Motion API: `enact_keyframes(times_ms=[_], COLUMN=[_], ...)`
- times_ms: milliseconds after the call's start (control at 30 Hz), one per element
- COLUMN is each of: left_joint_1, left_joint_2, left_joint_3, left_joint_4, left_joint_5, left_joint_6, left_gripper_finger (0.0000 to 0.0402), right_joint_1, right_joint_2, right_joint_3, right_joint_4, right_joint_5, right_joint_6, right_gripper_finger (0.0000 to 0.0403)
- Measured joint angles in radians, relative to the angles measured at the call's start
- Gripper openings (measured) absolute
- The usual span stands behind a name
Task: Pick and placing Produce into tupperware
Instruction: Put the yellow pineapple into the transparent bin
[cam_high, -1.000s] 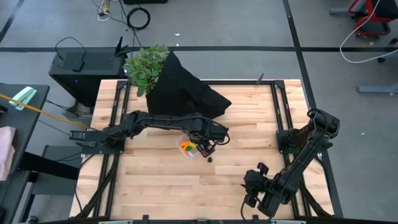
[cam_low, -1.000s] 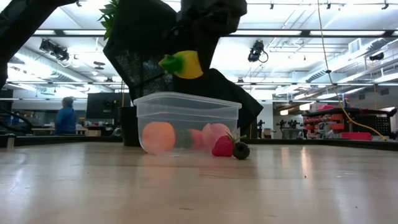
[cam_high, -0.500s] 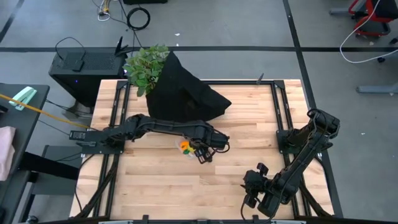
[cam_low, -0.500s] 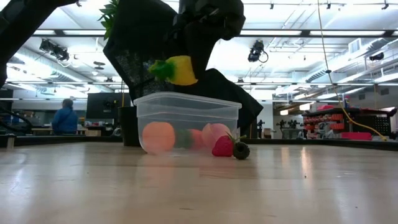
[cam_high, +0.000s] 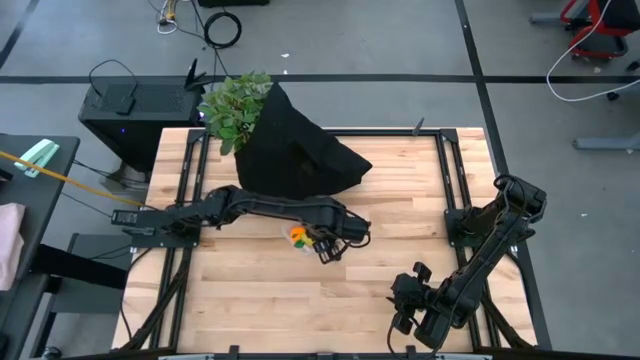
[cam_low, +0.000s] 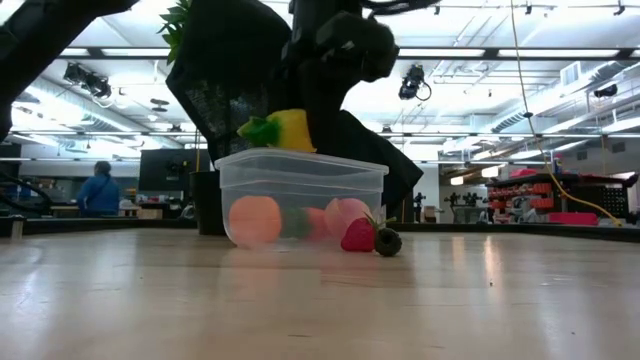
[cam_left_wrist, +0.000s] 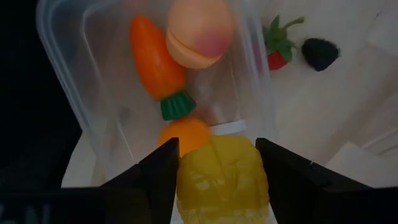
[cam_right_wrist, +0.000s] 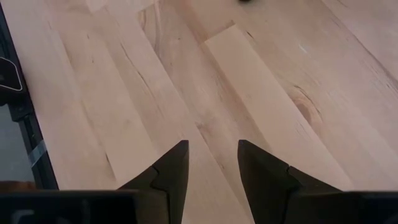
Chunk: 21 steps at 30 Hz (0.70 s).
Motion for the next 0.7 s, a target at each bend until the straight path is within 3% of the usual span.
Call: enact_keyframes(times_ms=[700], left_joint_1=[0.000], left_joint_2=[0.001], left_joint_3=[-0.001], left_joint_4=[0.002], left_joint_5=[0.000], left_joint_6=[0.002], left_gripper_finger=[0.0238], right_joint_1=[0.000], right_joint_2=[0.000], right_joint_3=[0.000], right_joint_4=[0.000], right_joint_5=[0.000], right_joint_6=[0.000], right_gripper_finger=[0.0144])
